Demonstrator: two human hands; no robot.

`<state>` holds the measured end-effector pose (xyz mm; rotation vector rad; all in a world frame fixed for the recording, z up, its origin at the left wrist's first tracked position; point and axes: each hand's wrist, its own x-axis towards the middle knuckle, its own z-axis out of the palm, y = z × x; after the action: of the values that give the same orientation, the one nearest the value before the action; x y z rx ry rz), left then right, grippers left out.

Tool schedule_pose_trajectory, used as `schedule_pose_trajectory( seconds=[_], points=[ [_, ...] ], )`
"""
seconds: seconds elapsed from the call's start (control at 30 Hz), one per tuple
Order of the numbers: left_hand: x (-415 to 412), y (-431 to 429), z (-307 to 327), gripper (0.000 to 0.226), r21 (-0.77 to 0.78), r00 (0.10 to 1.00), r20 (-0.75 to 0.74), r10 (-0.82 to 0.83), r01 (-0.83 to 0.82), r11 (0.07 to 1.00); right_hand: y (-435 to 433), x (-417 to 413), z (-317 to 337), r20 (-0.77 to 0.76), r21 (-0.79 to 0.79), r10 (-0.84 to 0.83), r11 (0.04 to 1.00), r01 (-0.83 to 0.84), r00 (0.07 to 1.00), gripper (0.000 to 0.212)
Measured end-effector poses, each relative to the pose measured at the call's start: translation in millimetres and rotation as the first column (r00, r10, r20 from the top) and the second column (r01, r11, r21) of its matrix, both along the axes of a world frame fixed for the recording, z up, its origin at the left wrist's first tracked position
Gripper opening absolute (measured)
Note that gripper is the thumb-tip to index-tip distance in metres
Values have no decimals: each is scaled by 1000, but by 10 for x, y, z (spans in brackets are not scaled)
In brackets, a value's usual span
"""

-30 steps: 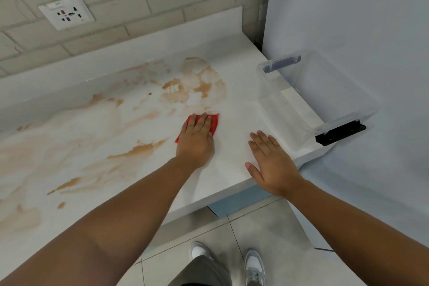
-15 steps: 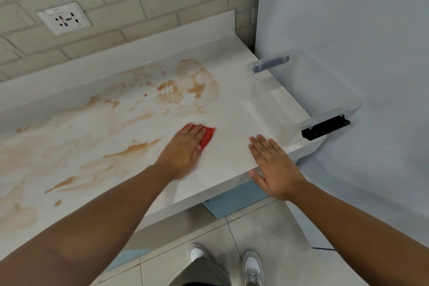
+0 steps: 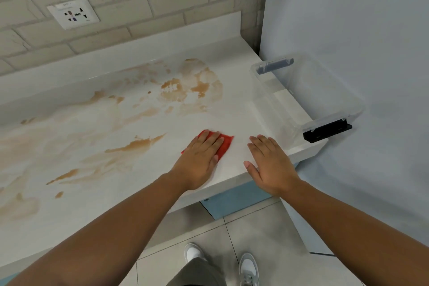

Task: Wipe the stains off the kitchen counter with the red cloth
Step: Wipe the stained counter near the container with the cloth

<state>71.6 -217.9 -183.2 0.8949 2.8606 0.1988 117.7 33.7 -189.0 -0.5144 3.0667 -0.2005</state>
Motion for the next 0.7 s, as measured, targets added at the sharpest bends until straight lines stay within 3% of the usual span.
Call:
schedule_pose_trajectory(
  seconds=[0.2, 0.47, 0.6, 0.7],
  points=[
    [-325, -591, -16, 57, -14, 976, -8, 217, -217, 976, -275, -412, 107, 6, -100, 14, 995, -13, 1000, 70],
    [-1050, -634, 33, 58, 27, 864, -17, 504, -503, 864, -412, -1009, 113, 45, -70, -90, 993, 93, 995, 73],
    [-1470, -500, 19, 57, 22, 883, 1, 469, -469, 883, -400, -1137, 5, 38, -65, -101, 993, 103, 994, 78],
    [-1692, -332, 25, 57, 24, 936, -5, 351, -351, 936, -407, -1165, -35, 34, -70, -105, 992, 107, 994, 80]
  ],
)
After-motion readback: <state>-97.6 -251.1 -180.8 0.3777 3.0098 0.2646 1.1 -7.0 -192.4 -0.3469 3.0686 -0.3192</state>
